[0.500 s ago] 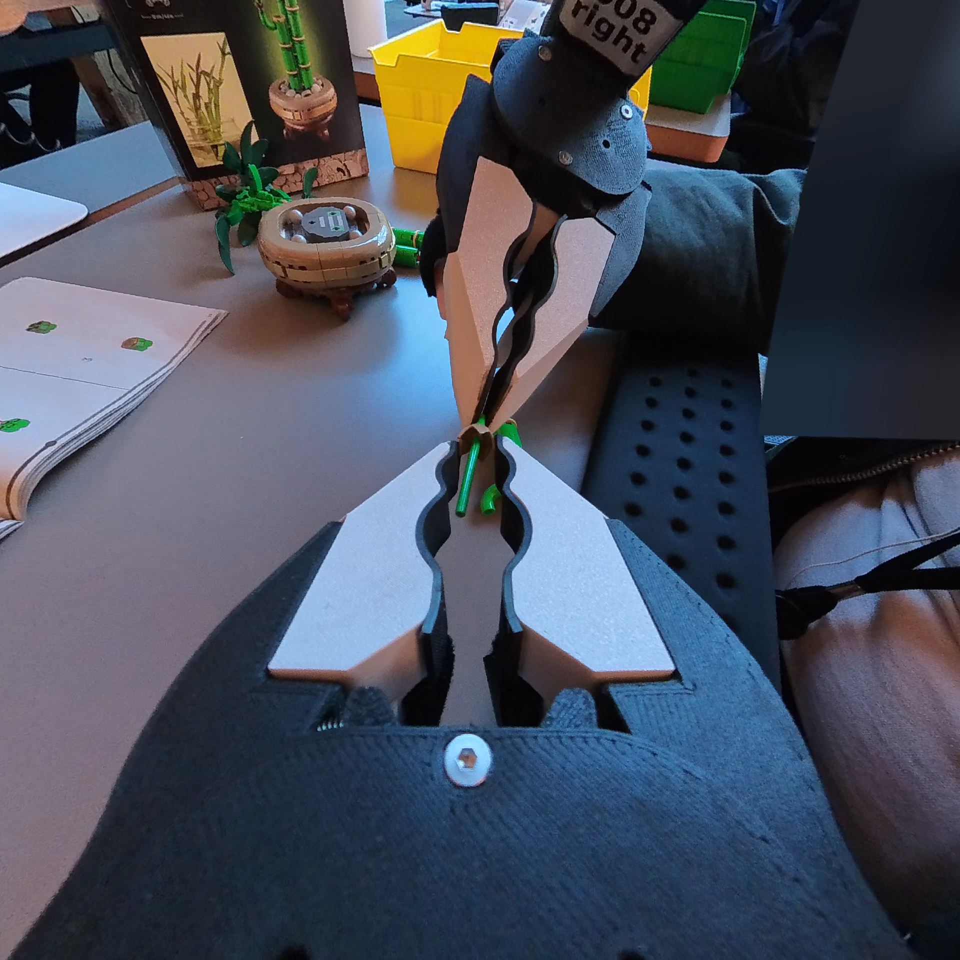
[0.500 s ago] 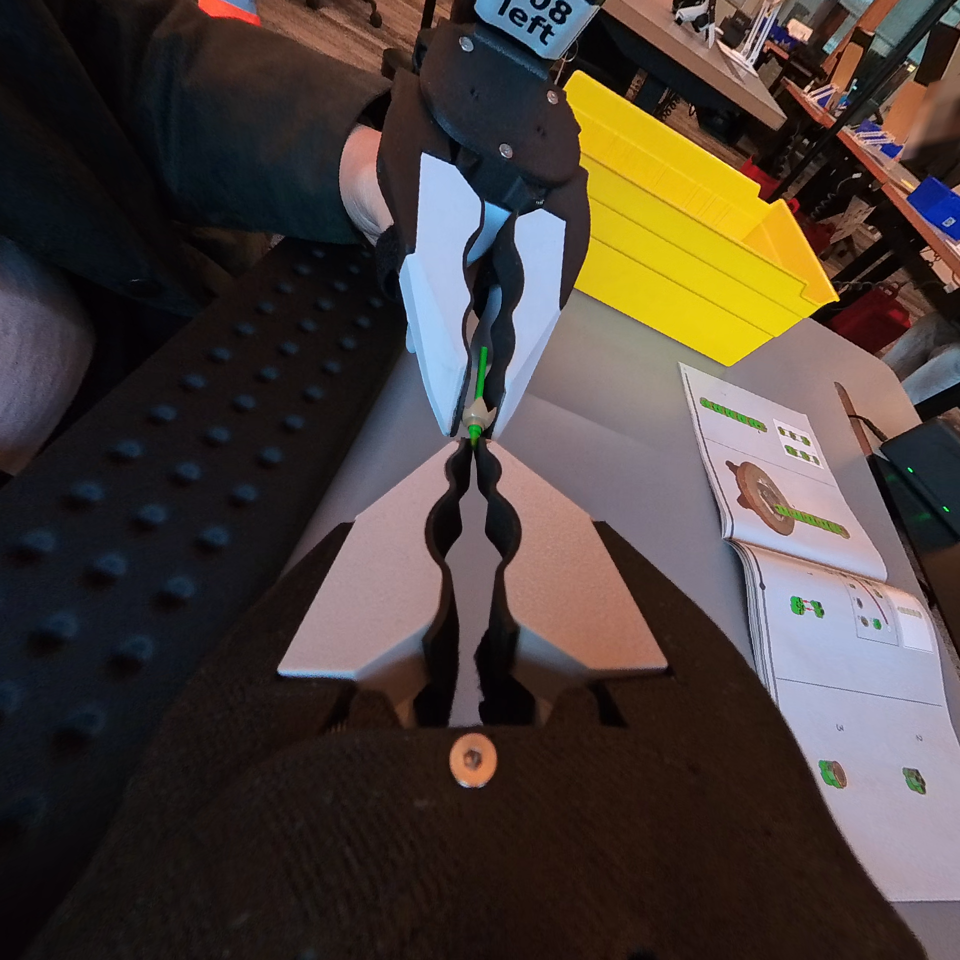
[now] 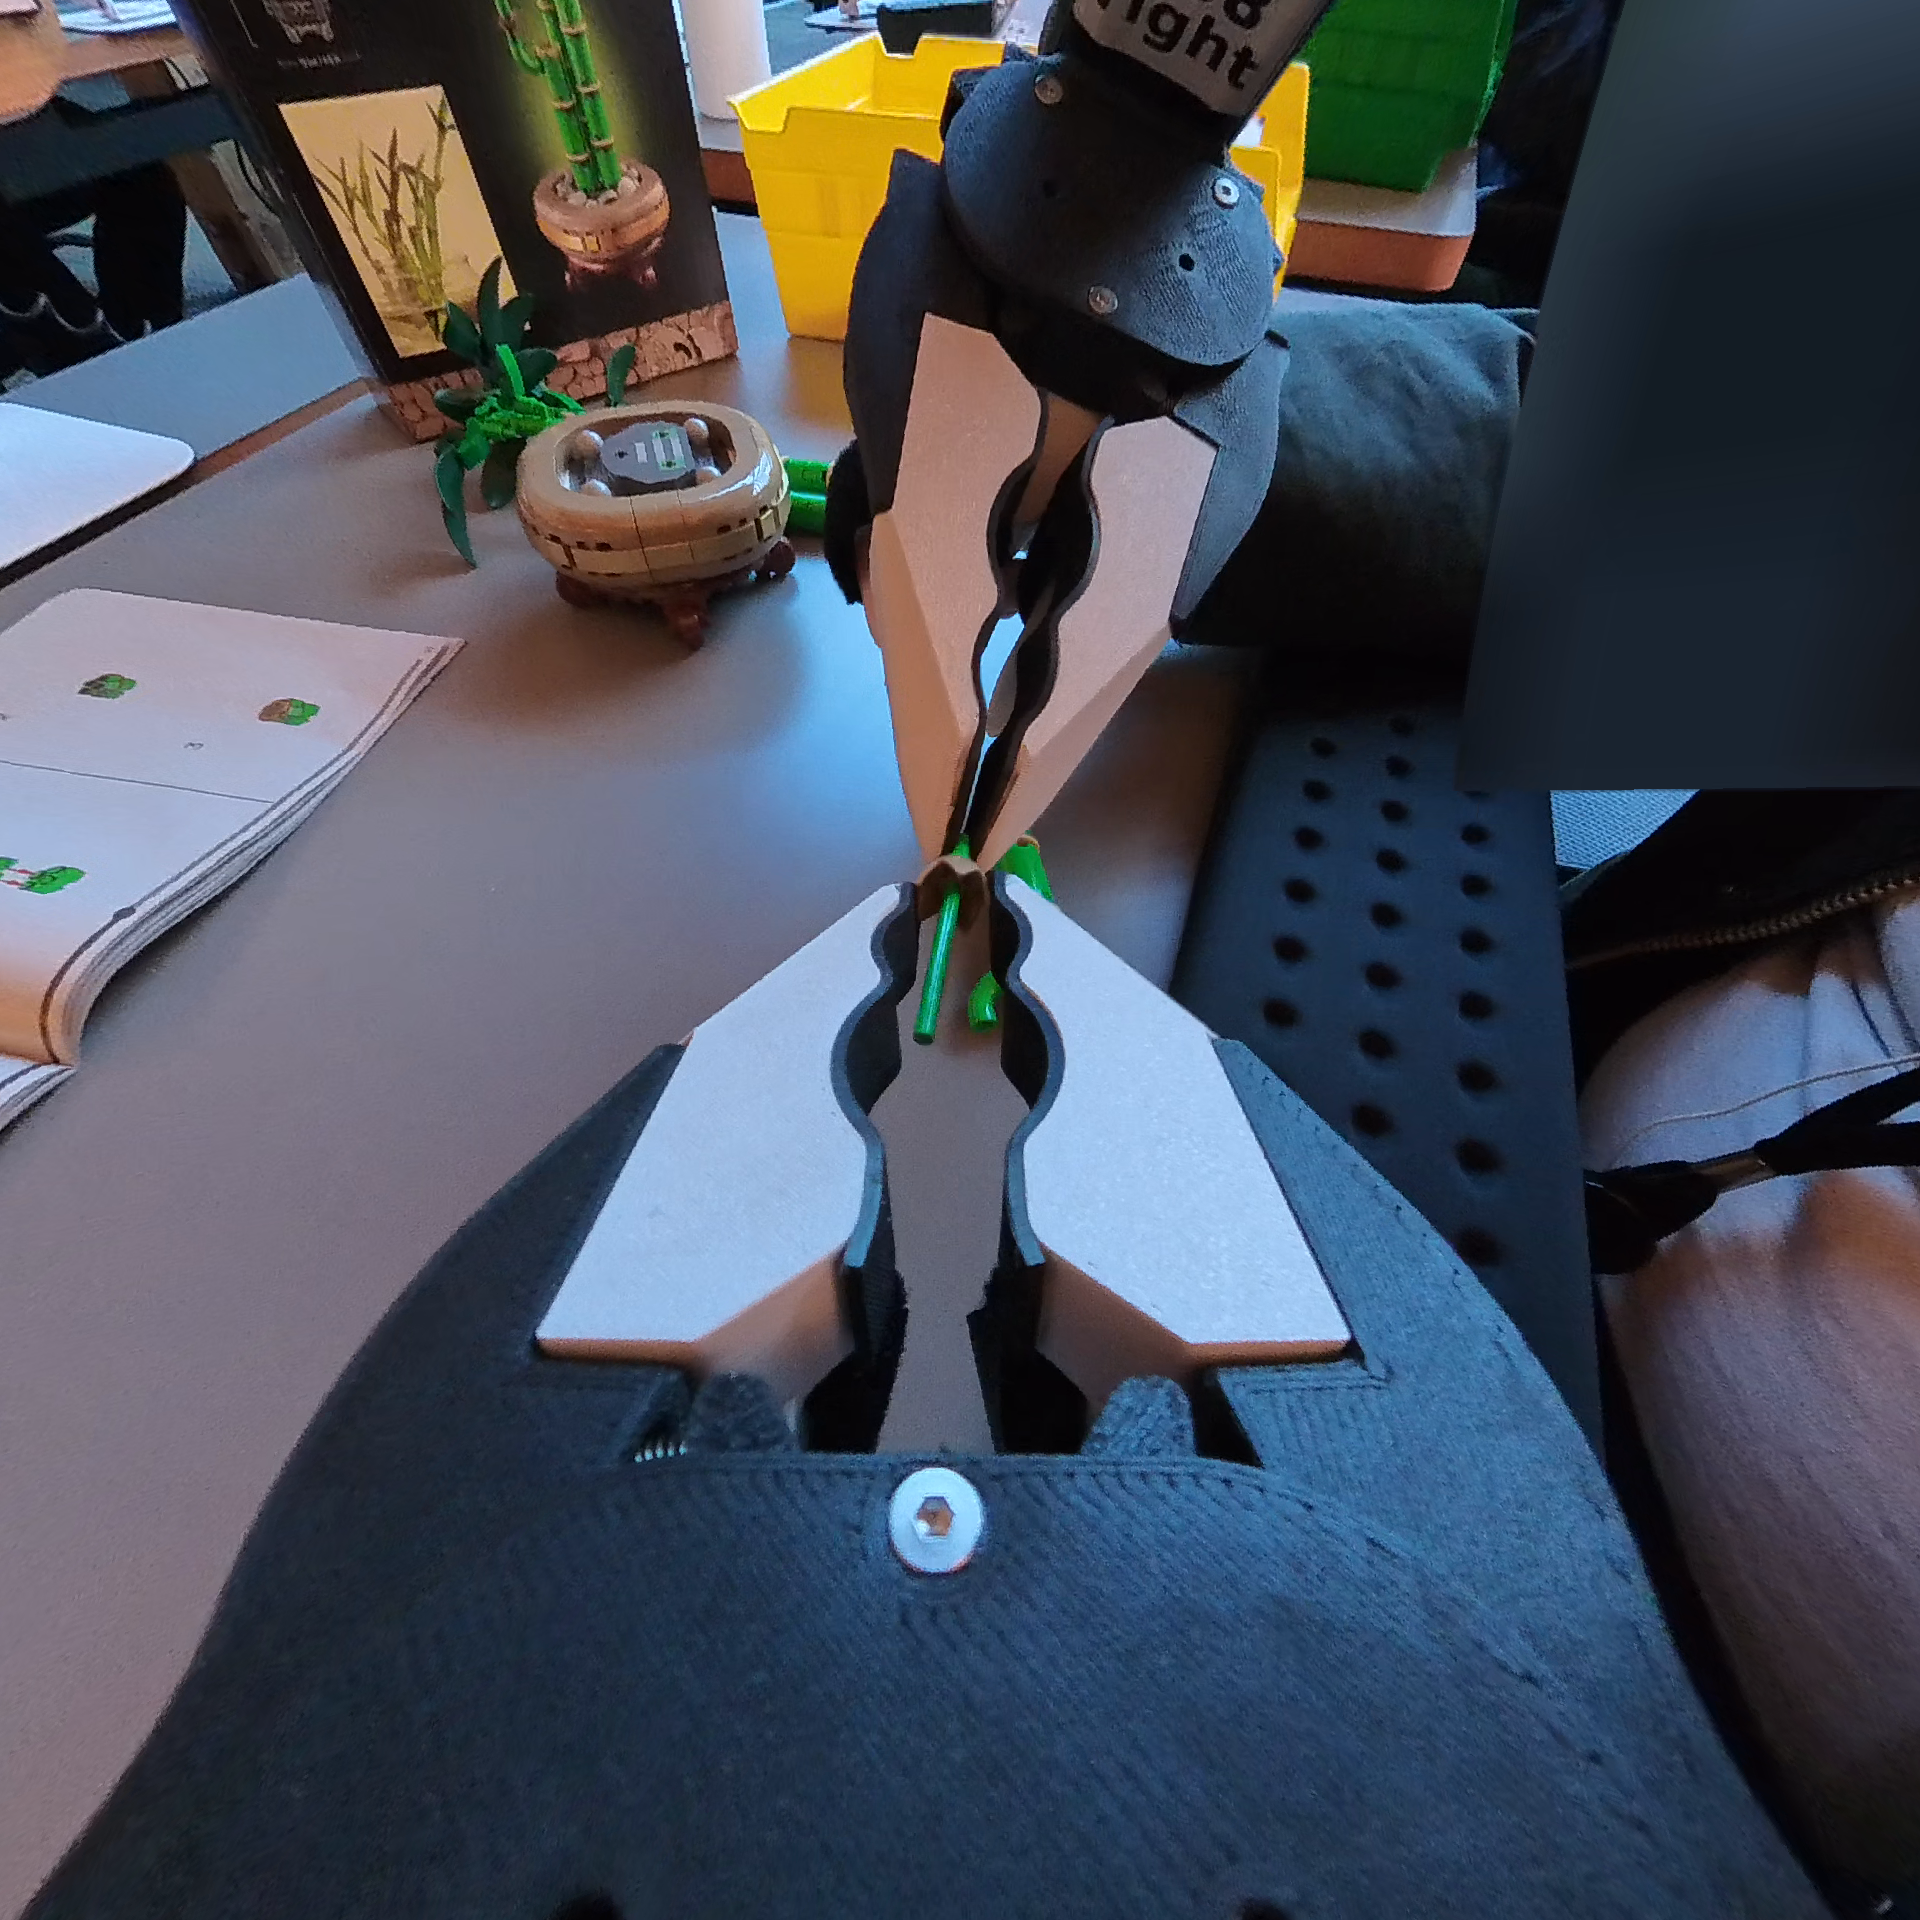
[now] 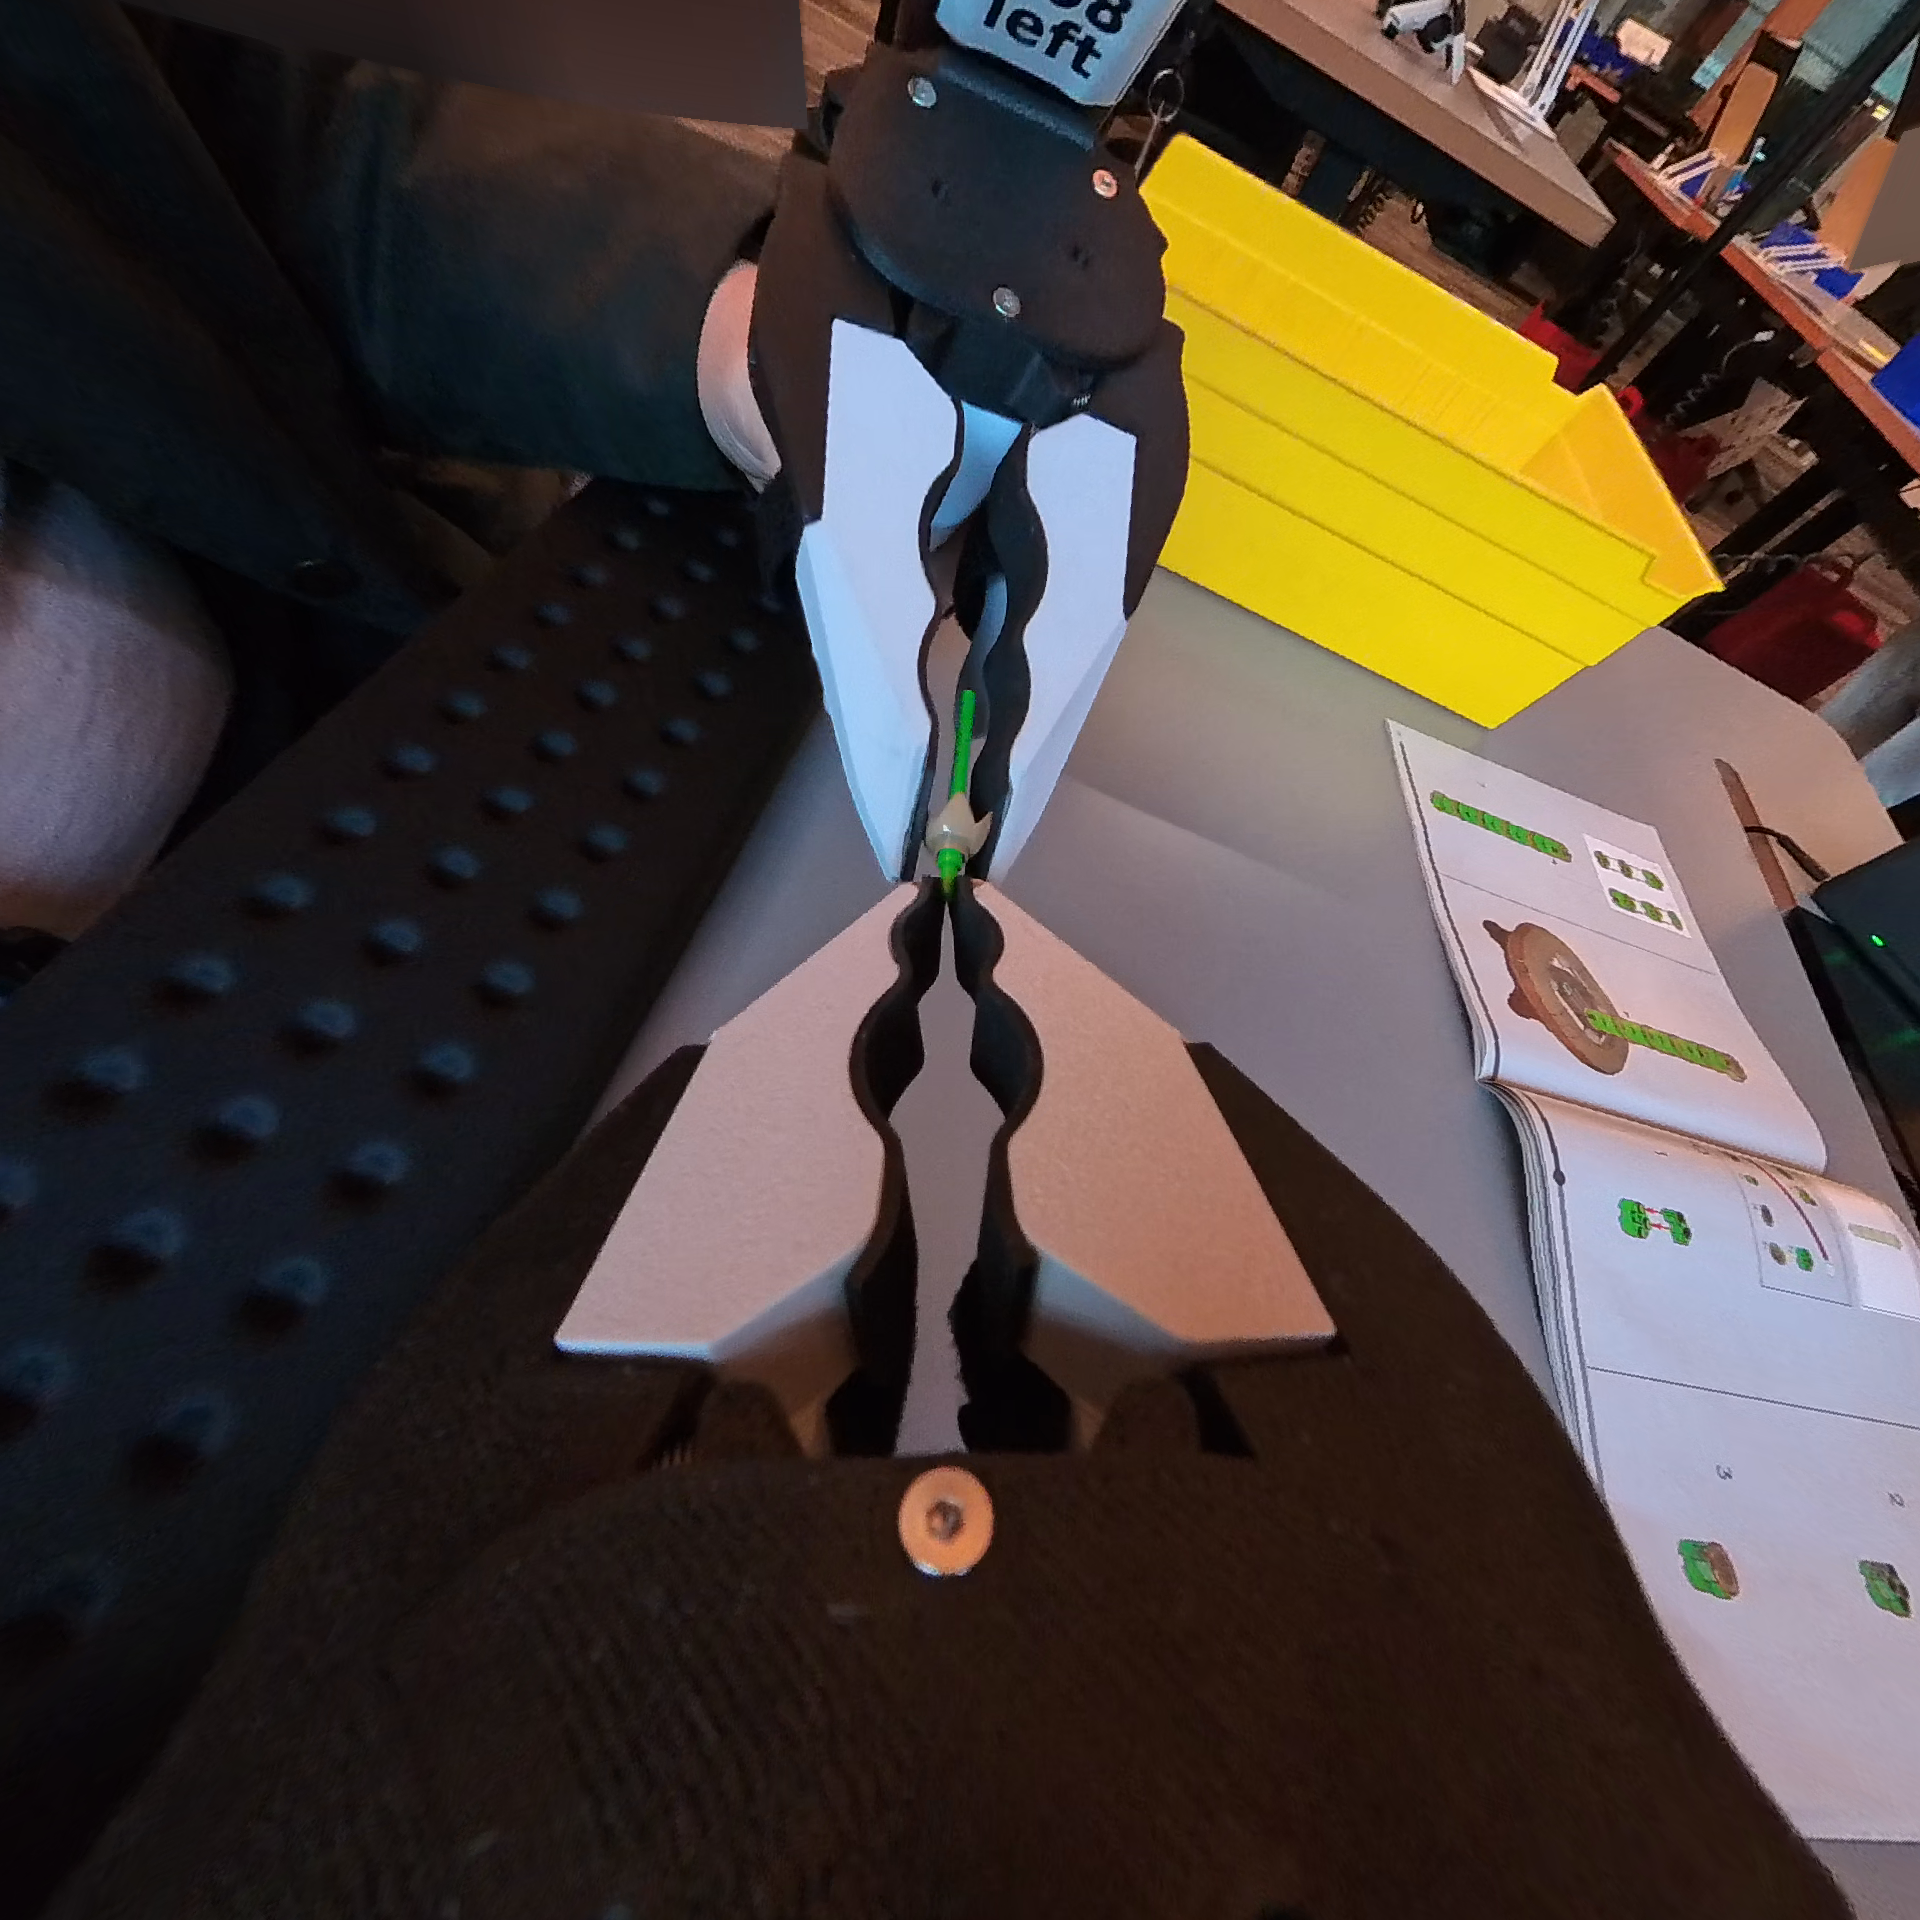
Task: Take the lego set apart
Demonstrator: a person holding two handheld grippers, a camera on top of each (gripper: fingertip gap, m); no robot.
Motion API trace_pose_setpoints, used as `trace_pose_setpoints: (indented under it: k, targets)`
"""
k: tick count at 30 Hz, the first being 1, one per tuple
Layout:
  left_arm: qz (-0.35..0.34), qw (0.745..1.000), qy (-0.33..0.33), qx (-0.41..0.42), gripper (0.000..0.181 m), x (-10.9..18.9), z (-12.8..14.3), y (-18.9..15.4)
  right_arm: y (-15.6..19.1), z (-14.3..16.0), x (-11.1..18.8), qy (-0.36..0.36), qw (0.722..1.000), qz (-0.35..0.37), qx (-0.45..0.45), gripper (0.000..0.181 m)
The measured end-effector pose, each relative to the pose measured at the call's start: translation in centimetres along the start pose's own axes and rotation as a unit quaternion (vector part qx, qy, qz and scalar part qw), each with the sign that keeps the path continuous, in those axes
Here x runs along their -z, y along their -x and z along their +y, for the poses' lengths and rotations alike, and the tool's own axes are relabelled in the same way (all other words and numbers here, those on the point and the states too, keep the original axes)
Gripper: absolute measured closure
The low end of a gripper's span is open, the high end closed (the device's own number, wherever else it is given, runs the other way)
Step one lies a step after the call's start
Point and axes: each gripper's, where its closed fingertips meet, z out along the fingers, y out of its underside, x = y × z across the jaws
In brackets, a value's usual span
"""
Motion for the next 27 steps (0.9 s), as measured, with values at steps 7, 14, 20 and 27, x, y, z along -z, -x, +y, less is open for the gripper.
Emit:
trace_pose_setpoints:
  k: [7, 14, 20, 27]
  targets:
    - [-0.012, 1.000, -0.001, -0.006, 0.181, 0.6, 0.3, 0.5, -0.8, 0.2, 1.0, -0.003, 1.000, 0.014, -0.004, 0.180]
    - [-0.021, 1.000, 0.001, -0.001, 0.167, 0.3, 0.7, 0.7, -0.8, 1.1, 0.7, 0.006, 1.000, 0.009, -0.015, 0.180]
    - [-0.027, 0.999, -0.017, 0.020, 0.169, 1.0, 0.4, 1.3, -1.2, 0.8, 1.1, -0.003, 1.000, 0.021, -0.015, 0.180]
    - [-0.016, 0.999, -0.018, 0.032, 0.169, 0.8, 0.5, 1.2, -1.5, 0.1, 1.5, -0.012, 0.999, 0.038, 0.000, 0.180]
